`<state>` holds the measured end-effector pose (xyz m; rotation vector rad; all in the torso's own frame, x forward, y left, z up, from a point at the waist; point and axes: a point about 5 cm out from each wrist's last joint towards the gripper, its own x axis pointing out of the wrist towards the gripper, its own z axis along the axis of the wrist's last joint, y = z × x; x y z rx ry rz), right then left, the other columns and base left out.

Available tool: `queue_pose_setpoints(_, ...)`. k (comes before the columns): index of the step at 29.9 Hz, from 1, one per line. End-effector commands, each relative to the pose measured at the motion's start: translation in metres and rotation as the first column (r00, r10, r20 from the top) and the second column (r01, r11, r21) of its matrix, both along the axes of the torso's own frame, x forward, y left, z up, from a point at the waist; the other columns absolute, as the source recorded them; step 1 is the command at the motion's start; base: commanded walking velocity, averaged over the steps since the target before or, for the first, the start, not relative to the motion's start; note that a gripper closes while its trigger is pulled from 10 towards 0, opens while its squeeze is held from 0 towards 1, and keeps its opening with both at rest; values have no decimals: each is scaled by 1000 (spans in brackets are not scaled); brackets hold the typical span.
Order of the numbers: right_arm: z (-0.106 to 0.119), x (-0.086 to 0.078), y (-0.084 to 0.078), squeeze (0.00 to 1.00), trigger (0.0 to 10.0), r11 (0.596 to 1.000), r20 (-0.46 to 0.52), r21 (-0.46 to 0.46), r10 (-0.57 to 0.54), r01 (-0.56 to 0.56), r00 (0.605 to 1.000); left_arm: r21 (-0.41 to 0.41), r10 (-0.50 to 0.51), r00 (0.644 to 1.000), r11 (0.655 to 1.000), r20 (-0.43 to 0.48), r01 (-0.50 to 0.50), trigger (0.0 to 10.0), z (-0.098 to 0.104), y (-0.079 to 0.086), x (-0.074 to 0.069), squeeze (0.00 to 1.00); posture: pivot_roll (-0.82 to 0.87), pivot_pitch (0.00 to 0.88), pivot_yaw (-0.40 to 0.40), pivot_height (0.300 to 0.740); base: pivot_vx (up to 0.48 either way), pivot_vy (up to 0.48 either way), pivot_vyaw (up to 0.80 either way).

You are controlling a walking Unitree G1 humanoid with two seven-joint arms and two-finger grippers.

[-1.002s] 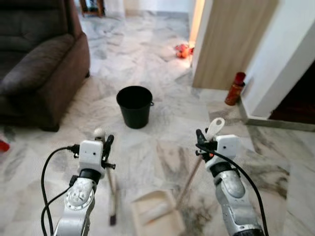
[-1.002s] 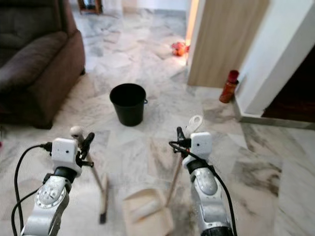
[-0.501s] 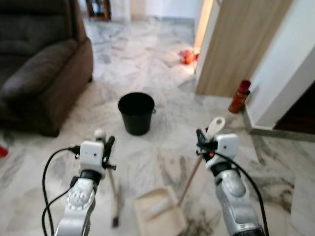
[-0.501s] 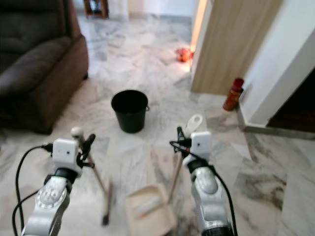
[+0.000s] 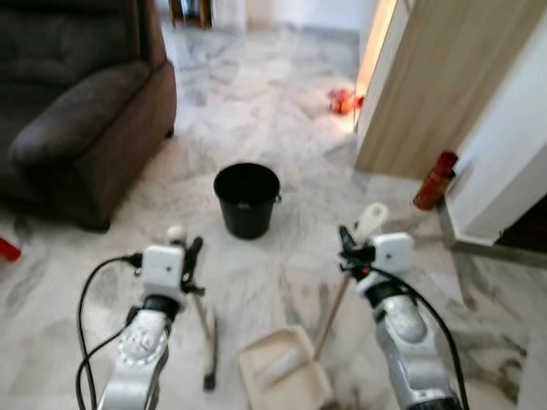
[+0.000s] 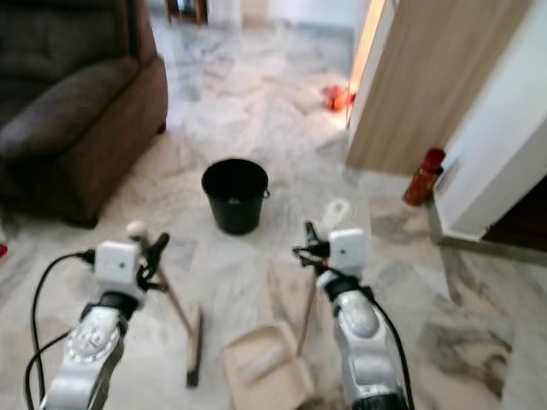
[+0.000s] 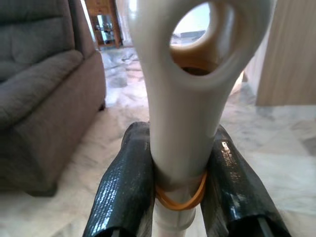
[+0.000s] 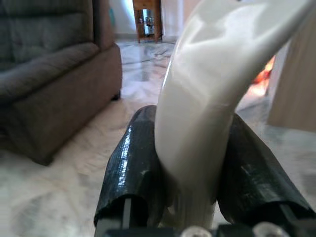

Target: Sweep floor

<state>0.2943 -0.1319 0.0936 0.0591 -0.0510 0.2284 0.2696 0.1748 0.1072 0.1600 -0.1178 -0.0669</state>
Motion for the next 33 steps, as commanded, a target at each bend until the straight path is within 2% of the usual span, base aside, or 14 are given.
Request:
queue_pose_setpoints(1, 7, 1, -6, 0, 10000, 1000, 27, 8, -15, 15, 1000, -9, -21, 999, 1000, 44, 22, 10000, 9, -7, 1, 0, 102, 87, -7, 740, 289, 0, 0)
queue_pose_setpoints(33, 6, 3, -1, 0, 10000, 1000, 17, 27, 9, -10, 1000, -7, -36, 998, 999, 46, 36, 10000, 8, -8, 2, 0, 100, 37, 0, 740, 299, 0, 0)
